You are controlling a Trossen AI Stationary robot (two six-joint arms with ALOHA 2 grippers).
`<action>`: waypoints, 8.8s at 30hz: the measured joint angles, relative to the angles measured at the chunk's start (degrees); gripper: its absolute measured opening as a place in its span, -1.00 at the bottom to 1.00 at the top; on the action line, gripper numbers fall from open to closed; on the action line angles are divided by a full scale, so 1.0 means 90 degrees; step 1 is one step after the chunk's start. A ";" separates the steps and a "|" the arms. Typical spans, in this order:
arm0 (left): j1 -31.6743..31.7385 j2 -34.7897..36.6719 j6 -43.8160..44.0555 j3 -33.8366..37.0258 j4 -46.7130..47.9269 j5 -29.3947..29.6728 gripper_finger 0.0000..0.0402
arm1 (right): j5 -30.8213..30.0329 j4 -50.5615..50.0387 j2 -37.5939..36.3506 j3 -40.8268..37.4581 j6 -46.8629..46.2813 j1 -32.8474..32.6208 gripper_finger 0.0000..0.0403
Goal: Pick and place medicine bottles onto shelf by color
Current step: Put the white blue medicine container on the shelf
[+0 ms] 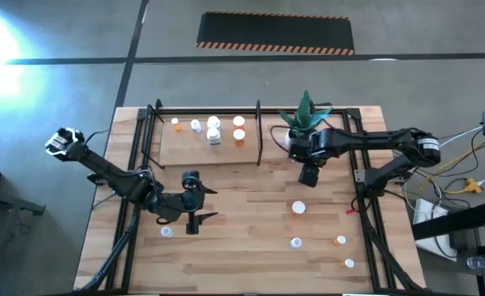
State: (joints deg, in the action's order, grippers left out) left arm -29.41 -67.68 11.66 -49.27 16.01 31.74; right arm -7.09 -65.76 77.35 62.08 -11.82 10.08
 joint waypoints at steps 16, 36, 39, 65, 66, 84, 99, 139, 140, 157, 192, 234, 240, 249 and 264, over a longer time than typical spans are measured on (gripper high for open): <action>-0.0036 0.0041 0.0169 -0.0001 0.0220 -0.0006 0.39 | 0.0119 -0.0401 0.1505 0.2237 0.0130 -0.1323 -0.86; -0.0080 0.0040 0.0508 0.0001 0.0619 -0.0005 0.39 | -0.0051 0.0491 0.0188 -0.0513 0.1125 -0.0755 0.06; -0.0080 0.0039 0.0508 0.0001 0.0617 -0.0001 0.39 | -0.0066 0.0934 0.0212 -0.0721 0.1446 -0.0658 0.07; -0.0083 0.0036 0.0513 0.0004 0.0614 -0.0001 0.39 | 0.0498 0.1407 0.0616 0.0772 0.1224 -0.0832 -0.57; -0.0083 0.0036 0.0515 0.0004 0.0614 -0.0001 0.39 | 0.0505 0.1413 0.0667 0.0780 0.1215 -0.0837 -0.59; -0.0083 0.0036 0.0668 0.0009 0.0619 -0.0025 0.39 | -0.0016 0.2210 0.1988 0.0791 0.3822 -0.1142 0.01; -0.0080 0.0036 0.0675 0.0009 0.0617 -0.0030 0.39 | 0.0510 0.2553 0.3271 0.1648 0.3986 -0.1763 0.02; -0.0083 0.0034 0.0675 0.0018 0.0619 -0.0164 0.39 | 0.0299 0.3027 0.3988 0.3170 0.4783 -0.2340 0.02; -0.0081 0.0034 0.0675 0.0018 0.0619 -0.0164 0.39 | 0.0343 0.3033 0.3954 0.3170 0.4760 -0.2338 0.02; -0.0083 0.0034 0.0682 0.0021 0.0622 -0.0188 0.39 | 0.1348 0.4075 0.4053 0.3174 0.4919 -0.1953 0.59; -0.0762 0.0029 -0.0683 0.1811 -0.3473 0.0866 0.39 | 0.2207 0.9477 0.2720 -0.0696 0.1852 -0.1992 -0.37; -0.0017 -0.3322 -0.2009 0.2182 -1.0605 0.1464 0.34 | 0.1239 1.3822 0.2491 -0.2071 0.1934 -0.2177 -0.35; 0.0077 -0.3322 -0.2052 0.2180 -1.0780 0.1154 0.12 | 0.1237 1.3823 0.2491 -0.2071 0.1933 -0.2177 -0.34; 0.0146 -0.3322 -0.2028 0.2155 -1.0732 0.0975 -0.20 | 0.1222 1.3823 0.2491 -0.2071 0.1941 -0.2175 -0.32; 0.0161 -0.1888 -0.1295 0.2113 -0.7673 0.0821 -0.23 | 0.1135 1.1589 0.2158 -0.2013 0.2074 -0.2102 0.45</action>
State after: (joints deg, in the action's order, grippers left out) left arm -27.96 -84.67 0.01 -30.25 -53.05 39.12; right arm 3.12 38.55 96.78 43.97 6.84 -8.84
